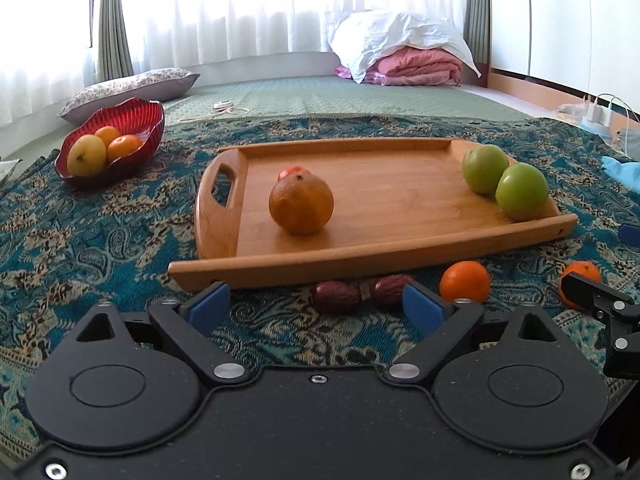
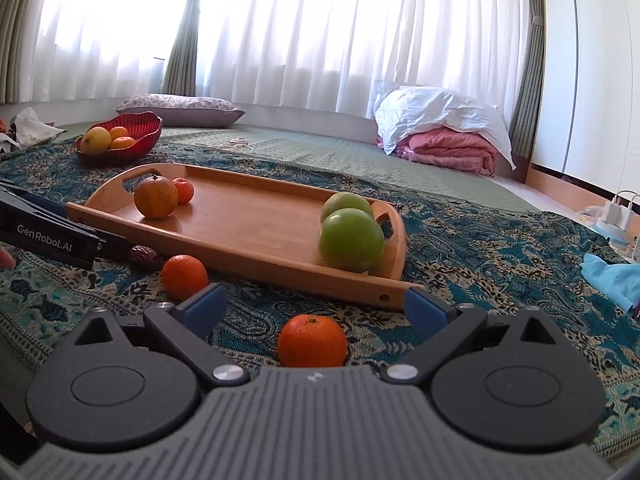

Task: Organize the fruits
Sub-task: 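Grasp a red date with the left gripper while the right gripper grasps a tangerine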

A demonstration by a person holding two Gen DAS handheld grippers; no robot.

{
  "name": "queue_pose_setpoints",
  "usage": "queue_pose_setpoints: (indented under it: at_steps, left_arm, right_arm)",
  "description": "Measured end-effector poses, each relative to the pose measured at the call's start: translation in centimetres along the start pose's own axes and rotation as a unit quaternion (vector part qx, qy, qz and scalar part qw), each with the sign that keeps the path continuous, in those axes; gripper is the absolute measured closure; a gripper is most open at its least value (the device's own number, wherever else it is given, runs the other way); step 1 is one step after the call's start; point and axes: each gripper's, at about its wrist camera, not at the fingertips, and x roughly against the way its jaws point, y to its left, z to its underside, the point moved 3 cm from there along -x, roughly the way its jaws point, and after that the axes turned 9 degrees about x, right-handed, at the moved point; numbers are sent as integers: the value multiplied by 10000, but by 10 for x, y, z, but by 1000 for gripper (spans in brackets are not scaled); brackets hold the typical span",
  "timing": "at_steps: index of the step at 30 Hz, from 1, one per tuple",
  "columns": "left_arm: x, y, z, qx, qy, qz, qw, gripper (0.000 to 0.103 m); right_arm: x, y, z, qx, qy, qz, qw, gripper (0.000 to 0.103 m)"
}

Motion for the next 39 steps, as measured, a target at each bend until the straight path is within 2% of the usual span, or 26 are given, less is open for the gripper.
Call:
queue_pose_setpoints:
  at_steps: [1, 3, 6, 16, 25, 27, 39]
  left_arm:
    - [-1, 1, 1, 10, 20, 15, 10000, 18]
    - [-3, 2, 2, 36, 62, 45, 10000, 29]
    - [-5, 1, 2, 70, 76, 54, 9999, 35]
    - [-19, 1, 7, 113, 178, -49, 9998, 44]
    - [-21, -1, 7, 82, 162, 9, 9998, 56]
    - [-22, -3, 8, 59, 157, 17, 9999, 59]
    - [-23, -6, 12, 143, 104, 5, 9998, 71]
  right_arm:
    - [0, 0, 1, -22, 11, 13, 10000, 2]
    - [0, 0, 2, -77, 43, 24, 10000, 2]
    - [-1, -1, 4, -196, 81, 80, 9997, 2]
    - [-4, 4, 11, -238, 302, 34, 9993, 4]
    - [-5, 8, 13, -316, 353, -31, 9989, 16]
    - [-5, 8, 13, -350, 363, -31, 9987, 22]
    - [-8, 8, 16, -546, 401, 138, 9976, 36]
